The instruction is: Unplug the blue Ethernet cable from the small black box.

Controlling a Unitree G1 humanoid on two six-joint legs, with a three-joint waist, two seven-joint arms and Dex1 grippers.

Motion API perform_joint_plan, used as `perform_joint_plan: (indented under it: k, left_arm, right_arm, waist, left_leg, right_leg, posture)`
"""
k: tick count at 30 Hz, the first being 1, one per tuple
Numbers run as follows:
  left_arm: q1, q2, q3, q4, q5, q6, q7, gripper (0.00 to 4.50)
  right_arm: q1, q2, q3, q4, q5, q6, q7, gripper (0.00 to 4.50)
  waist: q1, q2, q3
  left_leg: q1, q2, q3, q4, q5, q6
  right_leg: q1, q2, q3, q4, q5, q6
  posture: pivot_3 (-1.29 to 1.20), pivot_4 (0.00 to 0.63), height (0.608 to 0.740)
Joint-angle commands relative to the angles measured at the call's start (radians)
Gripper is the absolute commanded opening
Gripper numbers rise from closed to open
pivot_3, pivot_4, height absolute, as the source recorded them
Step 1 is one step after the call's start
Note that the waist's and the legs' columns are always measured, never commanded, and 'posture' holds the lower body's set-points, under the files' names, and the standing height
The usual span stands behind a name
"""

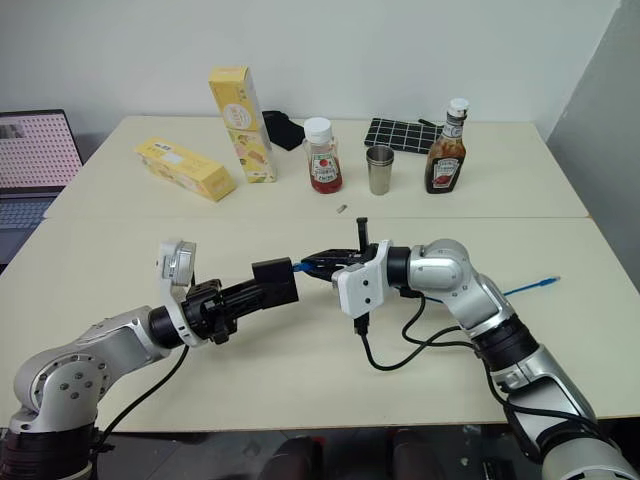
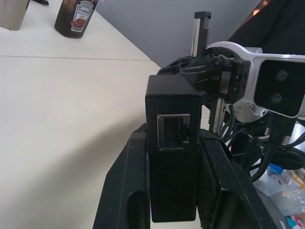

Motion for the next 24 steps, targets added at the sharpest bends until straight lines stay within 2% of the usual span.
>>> perform_joint_plan:
  k: [1,4,8,11,15,18,24]
  left_arm:
    - [-0.014,0.006,0.011,0.01,0.001,-0.006,-0.019,0.78]
    - [-0.024,0.017,-0.014,0.025,0.032,-0.017,-0.051,0.78]
    - [-0.035,0.04,-0.088,0.039,0.148,-0.086,-0.137,0.78]
    - [-0.039,0.057,-0.161,0.052,0.256,-0.188,-0.239,0.78]
    - [-0.067,0.047,-0.189,0.105,0.286,-0.274,-0.389,0.78]
    - [-0.094,0.062,-0.193,0.139,0.26,-0.253,-0.479,0.78]
    - [-0.122,0.052,-0.184,0.183,0.274,-0.266,-0.546,0.78]
  right_arm:
    - [0.005,-0.032,-0.01,-0.037,0.016,-0.015,0.03,1.5]
    - [0.031,-0.085,-0.021,-0.089,0.092,0.05,0.111,2.16]
    - [0.073,-0.164,-0.037,-0.156,0.208,0.17,0.224,2.99]
    - [0.113,-0.196,-0.085,-0.259,0.379,0.414,0.265,3.01]
    - [0.136,-0.192,-0.151,-0.418,0.657,0.837,0.215,3.01]
    - [0.147,-0.14,-0.167,-0.458,0.73,0.999,0.133,3.01]
    - [0.151,-0.052,-0.206,-0.469,0.846,1.213,0.034,3.01]
  waist:
    - [0.0,0.0,0.0]
    - [0.001,0.0,0.0]
    - [0.004,0.0,0.0]
    - [0.002,0.0,0.0]
    - [0.001,0.0,0.0]
    - [0.001,0.0,0.0]
    - [0.001,0.0,0.0]
  left_leg:
    - [0.0,0.0,0.0,0.0,0.0,0.0]
    - [0.0,0.0,0.0,0.0,0.0,0.0]
    - [0.0,-0.001,0.0,0.0,0.0,0.0]
    - [0.0,-0.001,0.0,0.0,0.0,0.0]
    - [0.0,0.0,0.0,0.0,0.0,0.0]
    - [0.0,0.0,-0.001,0.0,0.0,0.0]
    - [-0.002,-0.001,-0.001,0.0,0.0,0.0]
  right_leg:
    - [0.0,0.0,0.0,0.0,0.0,0.0]
    - [0.0,0.0,0.0,0.0,0.0,0.0]
    - [0.001,0.0,0.0,0.0,0.0,0.0]
    - [0.001,0.0,0.0,0.0,0.0,0.0]
    - [0.0,0.0,0.0,0.0,0.0,0.0]
    - [0.0,0.0,0.0,0.0,0.0,-0.001]
    - [-0.001,0.001,-0.001,0.0,0.0,0.0]
  posture:
    - [0.0,0.15,0.74]
    - [0.0,0.15,0.74]
    - [0.0,0.15,0.74]
    - [0.0,0.15,0.74]
    - [0.0,0.15,0.74]
    - [0.0,0.15,0.74]
    - [0.0,0.15,0.74]
